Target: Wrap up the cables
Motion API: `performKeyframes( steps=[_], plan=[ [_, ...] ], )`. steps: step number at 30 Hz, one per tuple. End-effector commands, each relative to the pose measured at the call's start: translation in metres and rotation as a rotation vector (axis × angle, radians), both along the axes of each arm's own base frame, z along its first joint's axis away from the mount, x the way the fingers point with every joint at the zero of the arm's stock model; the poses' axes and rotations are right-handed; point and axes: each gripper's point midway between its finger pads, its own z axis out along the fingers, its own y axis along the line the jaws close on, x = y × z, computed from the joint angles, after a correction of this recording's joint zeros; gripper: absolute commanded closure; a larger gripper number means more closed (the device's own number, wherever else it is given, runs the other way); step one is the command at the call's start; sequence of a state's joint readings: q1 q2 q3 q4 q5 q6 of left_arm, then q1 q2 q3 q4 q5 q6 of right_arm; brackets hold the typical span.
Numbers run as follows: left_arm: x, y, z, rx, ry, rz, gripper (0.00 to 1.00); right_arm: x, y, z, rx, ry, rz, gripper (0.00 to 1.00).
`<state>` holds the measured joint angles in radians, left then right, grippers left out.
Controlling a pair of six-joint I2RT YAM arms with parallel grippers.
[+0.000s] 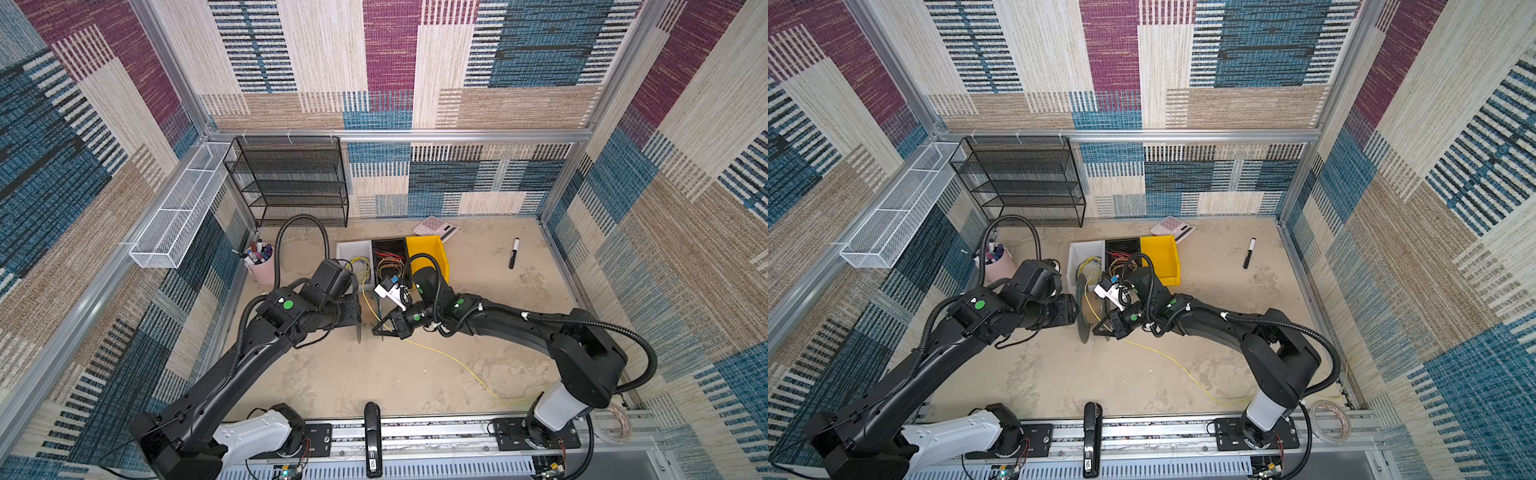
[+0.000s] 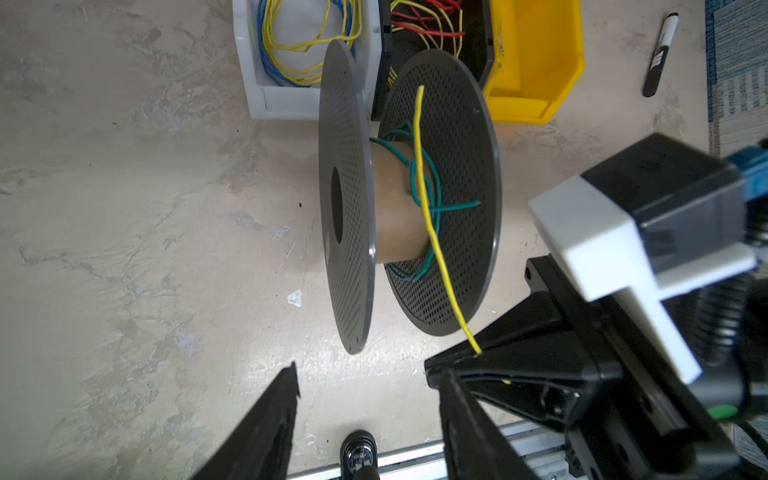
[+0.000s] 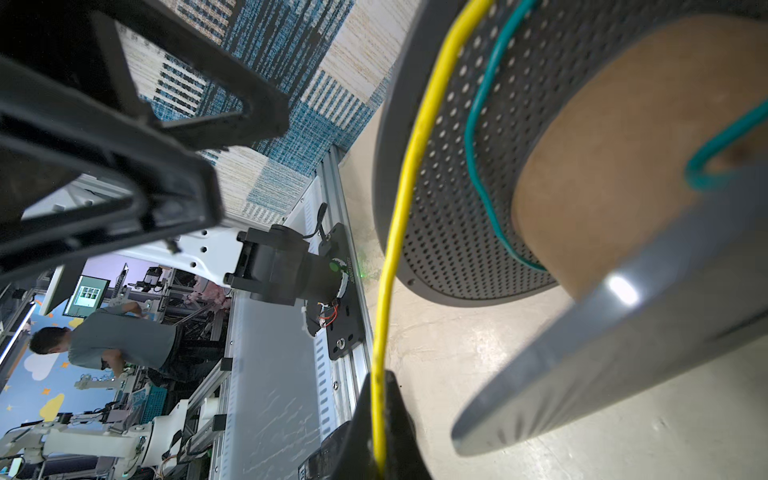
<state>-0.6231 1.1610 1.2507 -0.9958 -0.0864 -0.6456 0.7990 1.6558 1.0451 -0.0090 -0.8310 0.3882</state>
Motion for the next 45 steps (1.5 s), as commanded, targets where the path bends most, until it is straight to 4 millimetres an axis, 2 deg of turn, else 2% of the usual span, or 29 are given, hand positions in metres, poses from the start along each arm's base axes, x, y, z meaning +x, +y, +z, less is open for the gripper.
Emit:
performKeyframes(
  steps=[1,6,18,24,35,45],
  plan=[
    [0.012,-0.006,0.004,0.006,-0.039,-0.047,0.43,0.009,0.004,0.002,-0.01,-0.008,-0.038,1.0],
    [0.028,-0.014,-0.005,0.005,-0.043,-0.074,0.43,0.015,0.008,-0.003,-0.036,0.01,-0.05,1.0],
    [0.059,-0.015,-0.016,0.011,-0.072,-0.06,0.44,0.02,0.004,-0.014,-0.067,0.052,-0.117,1.0],
    [0.07,-0.019,-0.025,0.034,-0.066,-0.074,0.46,0.025,0.01,-0.018,-0.07,0.065,-0.122,1.0],
    [0.081,-0.02,-0.037,0.064,-0.05,-0.074,0.64,0.025,0.011,-0.023,-0.078,0.076,-0.119,1.0],
    [0.081,-0.022,-0.044,0.063,-0.029,-0.078,0.72,0.025,0.014,-0.028,-0.089,0.08,-0.124,1.0]
  ],
)
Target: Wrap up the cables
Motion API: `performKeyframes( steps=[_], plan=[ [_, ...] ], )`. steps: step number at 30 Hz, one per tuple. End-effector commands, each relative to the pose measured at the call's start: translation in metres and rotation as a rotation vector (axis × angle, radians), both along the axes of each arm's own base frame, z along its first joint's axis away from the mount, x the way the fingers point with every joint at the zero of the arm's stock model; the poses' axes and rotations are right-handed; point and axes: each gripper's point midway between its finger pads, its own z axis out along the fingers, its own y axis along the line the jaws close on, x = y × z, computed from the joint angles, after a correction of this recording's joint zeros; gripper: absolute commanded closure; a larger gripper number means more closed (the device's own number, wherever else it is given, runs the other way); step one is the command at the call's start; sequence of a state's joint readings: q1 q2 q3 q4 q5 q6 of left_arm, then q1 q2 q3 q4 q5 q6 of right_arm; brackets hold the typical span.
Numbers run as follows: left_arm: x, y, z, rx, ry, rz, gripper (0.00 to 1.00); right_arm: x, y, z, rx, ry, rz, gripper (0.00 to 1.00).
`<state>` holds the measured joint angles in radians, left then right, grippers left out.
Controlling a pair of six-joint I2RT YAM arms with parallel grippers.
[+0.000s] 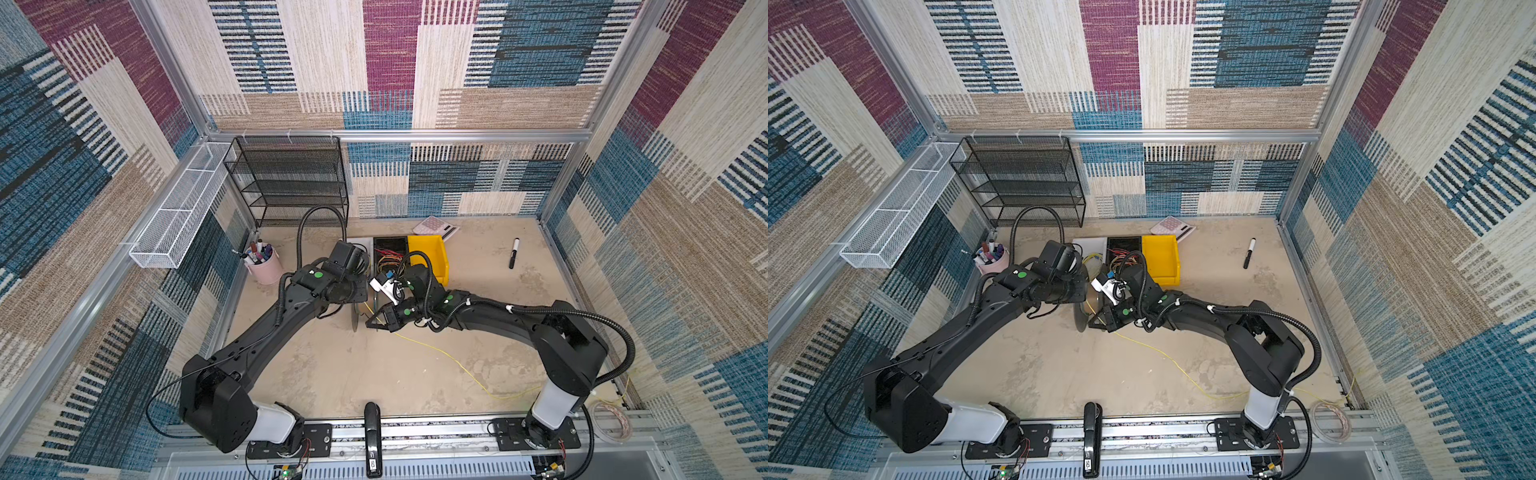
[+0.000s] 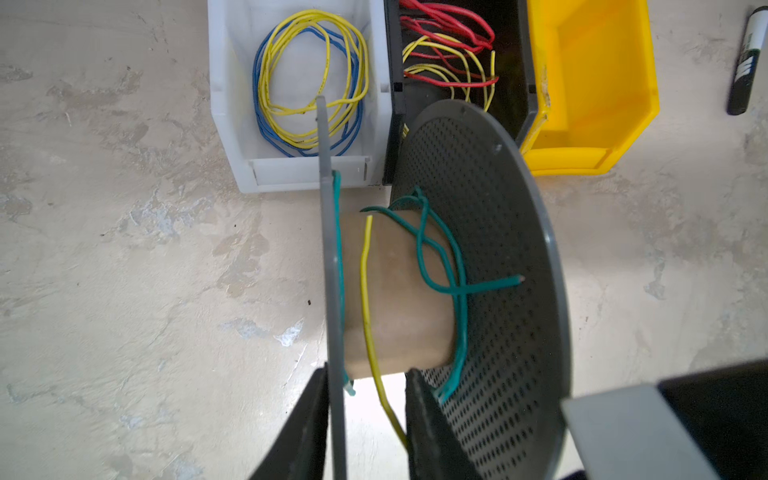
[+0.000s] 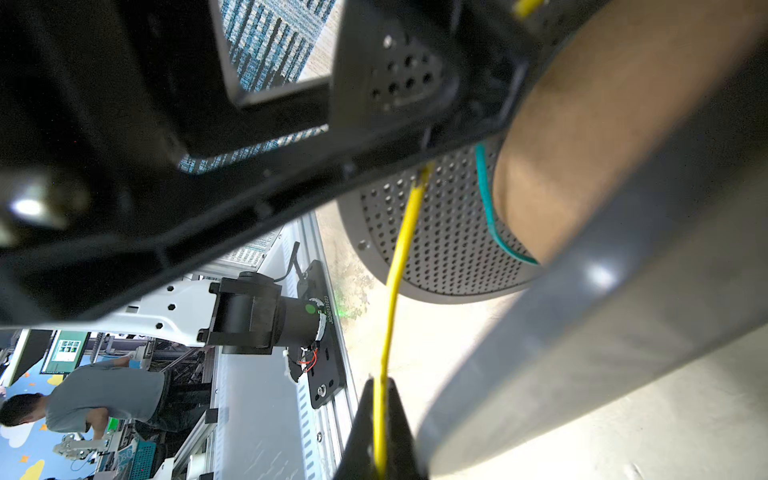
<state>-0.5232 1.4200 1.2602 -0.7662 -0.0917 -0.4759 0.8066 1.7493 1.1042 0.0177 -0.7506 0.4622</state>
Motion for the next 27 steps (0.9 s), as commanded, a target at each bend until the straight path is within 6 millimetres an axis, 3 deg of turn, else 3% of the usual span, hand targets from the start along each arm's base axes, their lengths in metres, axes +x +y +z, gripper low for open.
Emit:
performKeyframes(
  steps=[1,13,17,23,27],
  plan=[
    [0.002,-0.011,0.0,-0.038,-0.001,-0.037,0.74,0.001,0.0,-0.012,-0.046,0.045,-0.033,1.0],
    [0.0,-0.008,0.0,-0.027,0.002,-0.03,1.0,0.002,0.002,-0.016,-0.068,0.032,-0.041,1.0],
    [-0.001,-0.007,0.001,-0.029,0.005,-0.028,1.0,0.001,-0.001,-0.016,-0.07,0.027,-0.048,0.99],
    [-0.009,-0.004,0.004,-0.036,0.022,-0.02,1.0,-0.008,-0.007,-0.003,-0.035,0.003,-0.043,0.68],
    [-0.019,0.0,0.008,-0.041,0.031,-0.014,1.0,-0.02,-0.012,0.008,-0.015,-0.028,-0.008,0.55]
  ],
)
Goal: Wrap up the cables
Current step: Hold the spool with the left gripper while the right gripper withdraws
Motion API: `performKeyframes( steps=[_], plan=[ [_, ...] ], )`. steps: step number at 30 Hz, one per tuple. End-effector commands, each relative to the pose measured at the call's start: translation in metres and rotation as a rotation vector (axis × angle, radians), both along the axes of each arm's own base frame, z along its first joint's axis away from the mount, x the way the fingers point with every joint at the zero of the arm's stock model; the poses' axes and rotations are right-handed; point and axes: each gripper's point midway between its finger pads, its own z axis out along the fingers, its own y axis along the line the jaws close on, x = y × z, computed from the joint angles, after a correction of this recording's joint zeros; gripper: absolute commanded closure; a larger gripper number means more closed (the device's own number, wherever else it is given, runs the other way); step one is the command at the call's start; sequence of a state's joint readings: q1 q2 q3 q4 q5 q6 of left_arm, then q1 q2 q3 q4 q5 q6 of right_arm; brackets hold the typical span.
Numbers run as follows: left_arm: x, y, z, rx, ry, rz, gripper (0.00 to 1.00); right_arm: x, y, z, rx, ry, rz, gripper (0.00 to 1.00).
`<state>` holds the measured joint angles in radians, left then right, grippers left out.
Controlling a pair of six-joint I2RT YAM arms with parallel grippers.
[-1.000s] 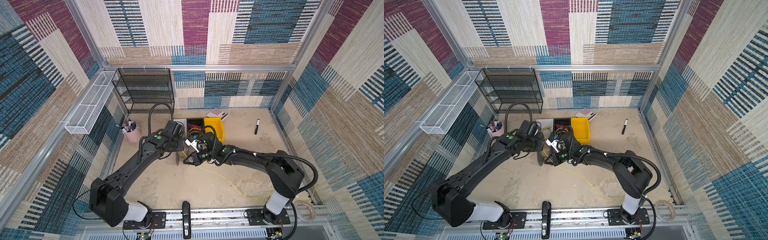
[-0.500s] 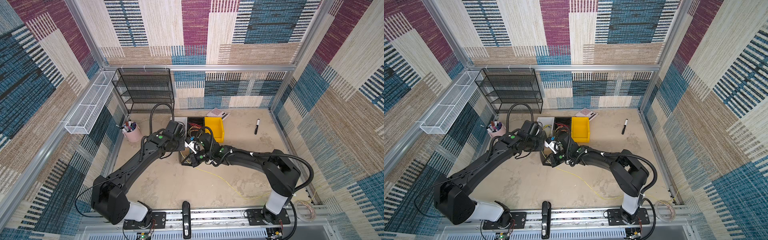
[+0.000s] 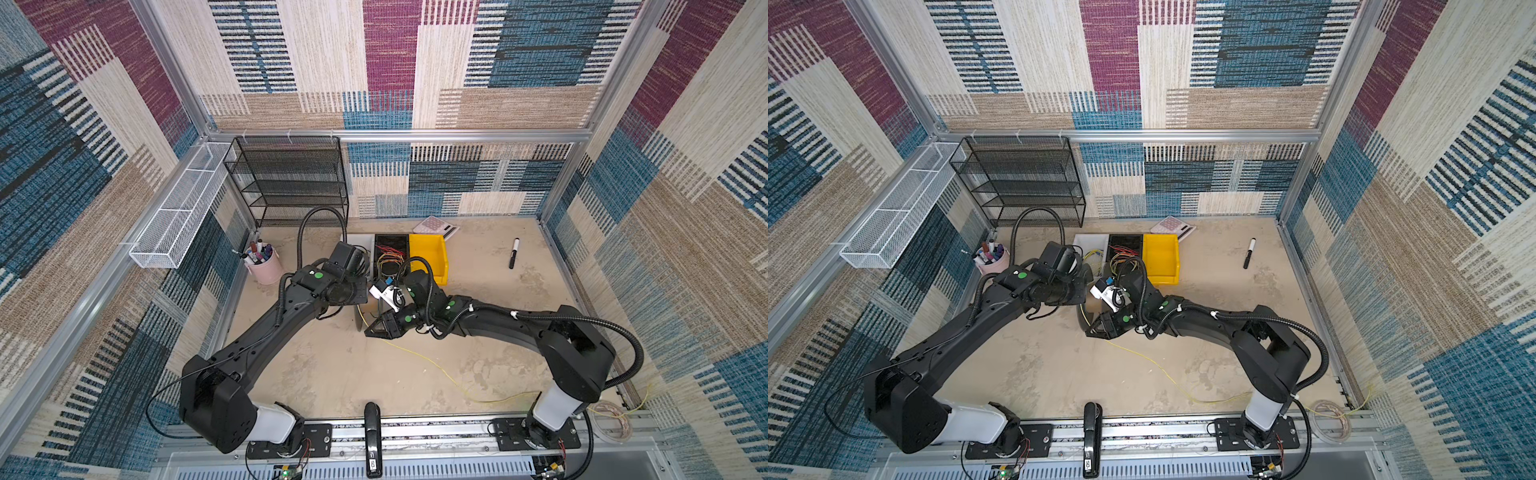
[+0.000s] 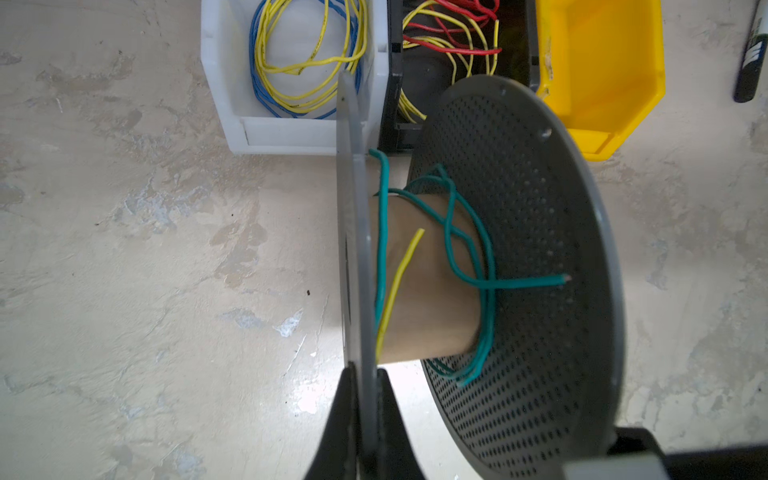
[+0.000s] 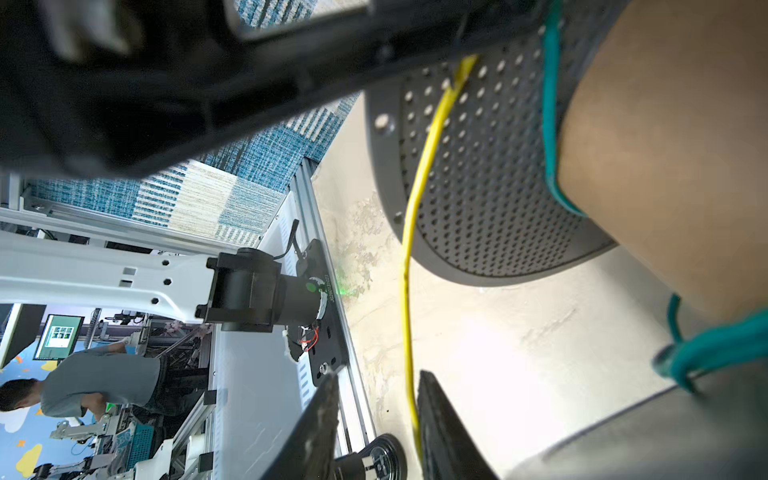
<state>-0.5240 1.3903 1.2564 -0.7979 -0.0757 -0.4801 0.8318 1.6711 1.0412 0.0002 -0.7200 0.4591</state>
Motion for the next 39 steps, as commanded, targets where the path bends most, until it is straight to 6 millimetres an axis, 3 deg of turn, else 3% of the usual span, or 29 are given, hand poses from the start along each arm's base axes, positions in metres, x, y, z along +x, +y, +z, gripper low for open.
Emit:
performKeyframes(
  steps=[1,4,10,12,15,20,23,25,32,39],
  plan=[
    [-0.012,0.0,0.005,-0.03,0.017,-0.006,1.0,-0.005,-0.004,0.005,0.002,-0.019,0.007,0.51],
    [-0.02,0.006,0.007,-0.025,0.014,0.001,1.0,-0.014,-0.012,0.013,0.011,-0.042,0.032,0.45],
    [-0.033,0.015,0.014,-0.051,-0.011,0.026,1.0,-0.019,-0.043,0.062,-0.007,-0.166,-0.049,0.38],
    [-0.037,0.019,0.018,-0.064,-0.025,0.047,1.0,-0.027,-0.058,0.077,-0.006,-0.161,-0.082,0.37],
    [-0.042,0.027,0.023,-0.083,-0.046,0.101,1.0,-0.056,-0.079,0.09,0.039,-0.074,-0.088,0.35],
    [-0.044,0.034,0.03,-0.138,-0.06,0.209,1.0,-0.109,-0.1,0.062,0.072,0.171,-0.045,0.38],
    [-0.042,0.034,0.036,-0.179,-0.067,0.259,1.0,-0.122,-0.104,0.069,0.134,0.212,-0.048,0.36],
    [-0.04,0.032,0.043,-0.201,-0.074,0.265,1.0,-0.124,-0.104,0.073,0.176,0.221,-0.049,0.34],
    [-0.035,0.022,0.062,-0.238,-0.09,0.232,1.0,-0.125,-0.104,0.052,0.321,0.374,-0.097,0.25],
    [-0.036,0.022,0.074,-0.256,-0.115,0.227,1.0,-0.101,-0.11,0.035,0.298,0.378,-0.274,0.2]
  ],
)
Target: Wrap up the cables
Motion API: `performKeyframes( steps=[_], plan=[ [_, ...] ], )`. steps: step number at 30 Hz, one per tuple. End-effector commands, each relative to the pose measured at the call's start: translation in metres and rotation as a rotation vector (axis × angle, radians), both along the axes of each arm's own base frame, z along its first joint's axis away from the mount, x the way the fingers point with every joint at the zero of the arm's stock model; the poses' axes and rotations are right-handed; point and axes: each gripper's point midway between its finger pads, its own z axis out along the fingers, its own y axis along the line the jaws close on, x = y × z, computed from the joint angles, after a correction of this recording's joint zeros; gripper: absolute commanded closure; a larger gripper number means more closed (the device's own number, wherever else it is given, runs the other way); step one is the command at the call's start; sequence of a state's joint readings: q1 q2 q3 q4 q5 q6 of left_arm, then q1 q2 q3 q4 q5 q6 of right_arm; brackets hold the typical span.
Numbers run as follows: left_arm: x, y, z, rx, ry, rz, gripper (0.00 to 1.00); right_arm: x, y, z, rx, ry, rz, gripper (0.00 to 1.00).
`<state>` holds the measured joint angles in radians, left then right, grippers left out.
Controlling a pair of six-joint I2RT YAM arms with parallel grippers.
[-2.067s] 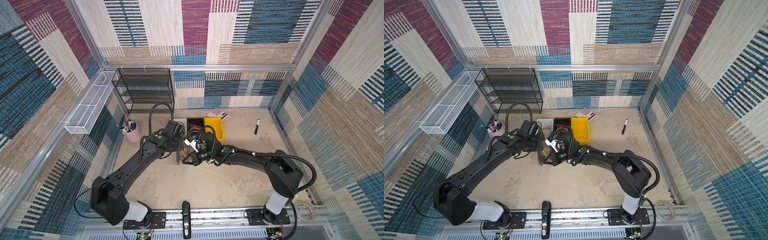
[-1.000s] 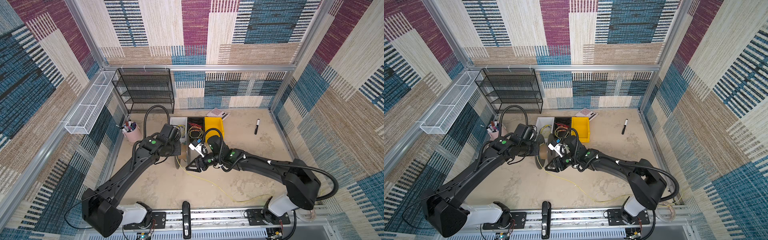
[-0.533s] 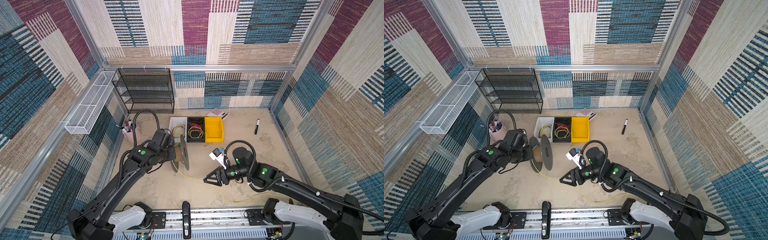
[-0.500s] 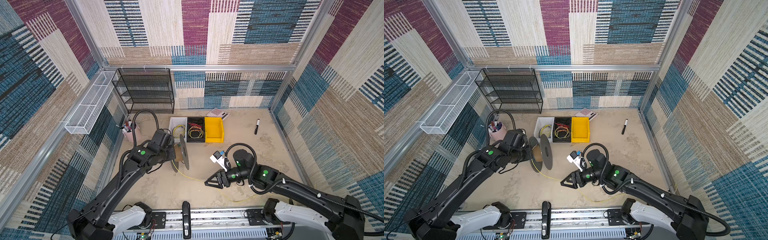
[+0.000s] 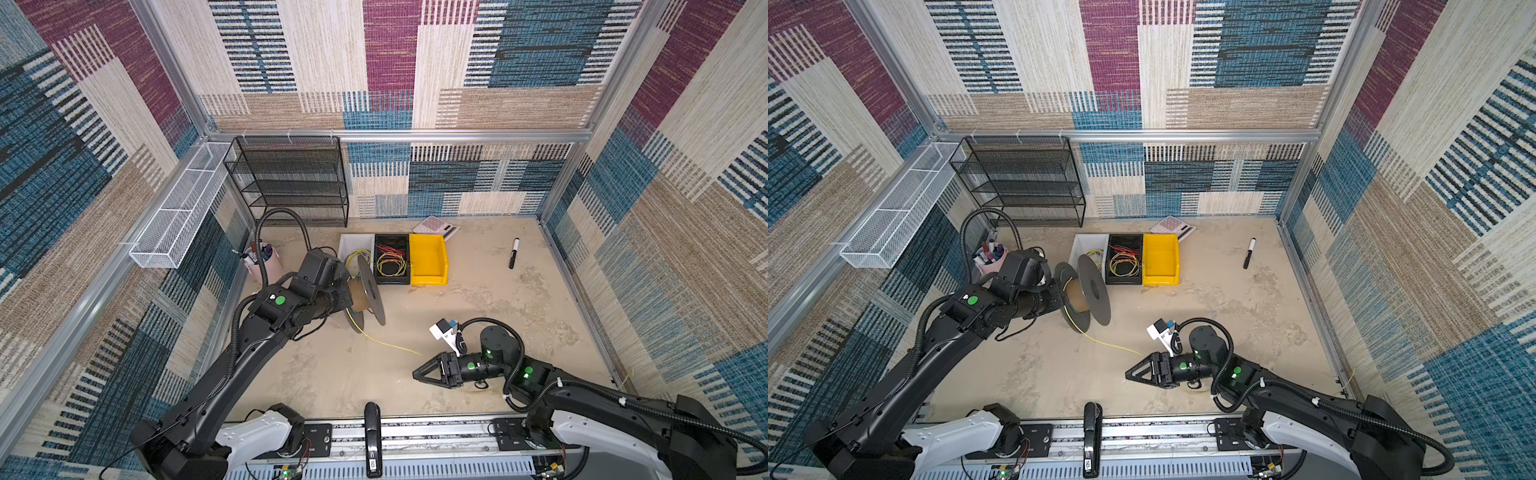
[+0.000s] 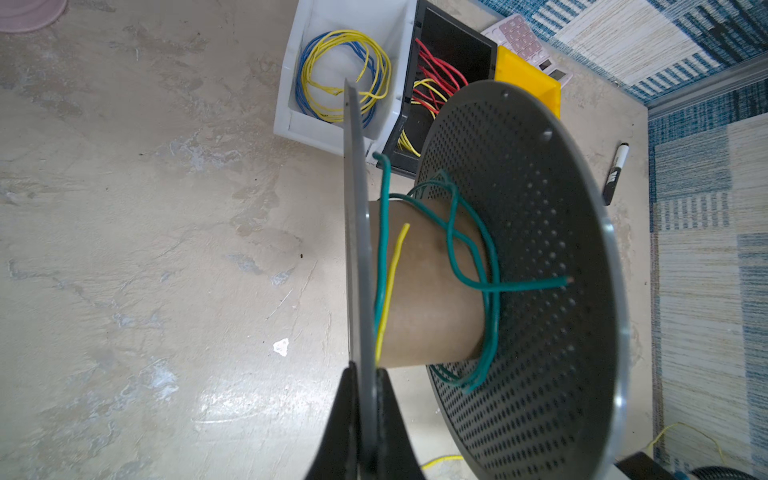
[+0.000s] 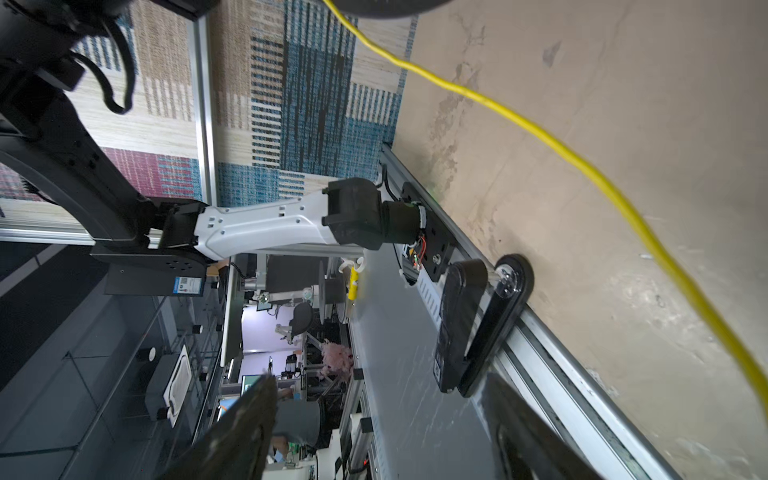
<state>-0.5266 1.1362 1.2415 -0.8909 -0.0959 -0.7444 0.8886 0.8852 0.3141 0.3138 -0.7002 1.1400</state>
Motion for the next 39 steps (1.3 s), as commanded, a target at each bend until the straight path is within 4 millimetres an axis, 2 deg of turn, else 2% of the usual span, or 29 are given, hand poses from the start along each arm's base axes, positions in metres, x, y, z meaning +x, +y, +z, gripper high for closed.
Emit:
performKeyframes(
  steps=[1,5,7,9,14,19,22,30,39],
  plan=[
    [0.004,-0.005,0.015,-0.05,-0.044,0.006,1.0,0.022,-0.002,0.01,0.032,-0.009,-0.136,0.19],
    [0.001,-0.006,0.019,-0.064,-0.05,-0.007,1.0,0.042,-0.011,-0.002,-0.018,-0.019,-0.268,0.18],
    [0.0,-0.006,0.022,-0.073,-0.057,-0.008,1.0,0.045,-0.014,-0.005,0.002,0.006,-0.3,0.18],
    [-0.001,-0.005,0.026,-0.078,-0.067,-0.007,1.0,0.042,-0.014,-0.004,0.042,0.025,-0.294,0.19],
    [-0.002,-0.005,0.031,-0.094,-0.078,-0.005,1.0,0.034,-0.006,-0.004,0.014,0.031,-0.215,0.19],
    [-0.005,-0.006,0.043,-0.115,-0.1,-0.015,1.0,0.039,-0.024,-0.024,0.0,0.099,-0.335,0.18],
    [-0.008,-0.002,0.05,-0.115,-0.118,-0.009,1.0,0.039,-0.029,-0.031,0.018,0.124,-0.356,0.18],
    [-0.015,-0.004,0.064,-0.13,-0.134,-0.05,1.0,0.054,-0.025,-0.026,-0.008,0.081,-0.401,0.17],
    [-0.03,-0.02,0.079,-0.188,-0.157,-0.185,1.0,0.083,-0.046,-0.027,-0.008,0.032,-0.52,0.18]
  ],
)
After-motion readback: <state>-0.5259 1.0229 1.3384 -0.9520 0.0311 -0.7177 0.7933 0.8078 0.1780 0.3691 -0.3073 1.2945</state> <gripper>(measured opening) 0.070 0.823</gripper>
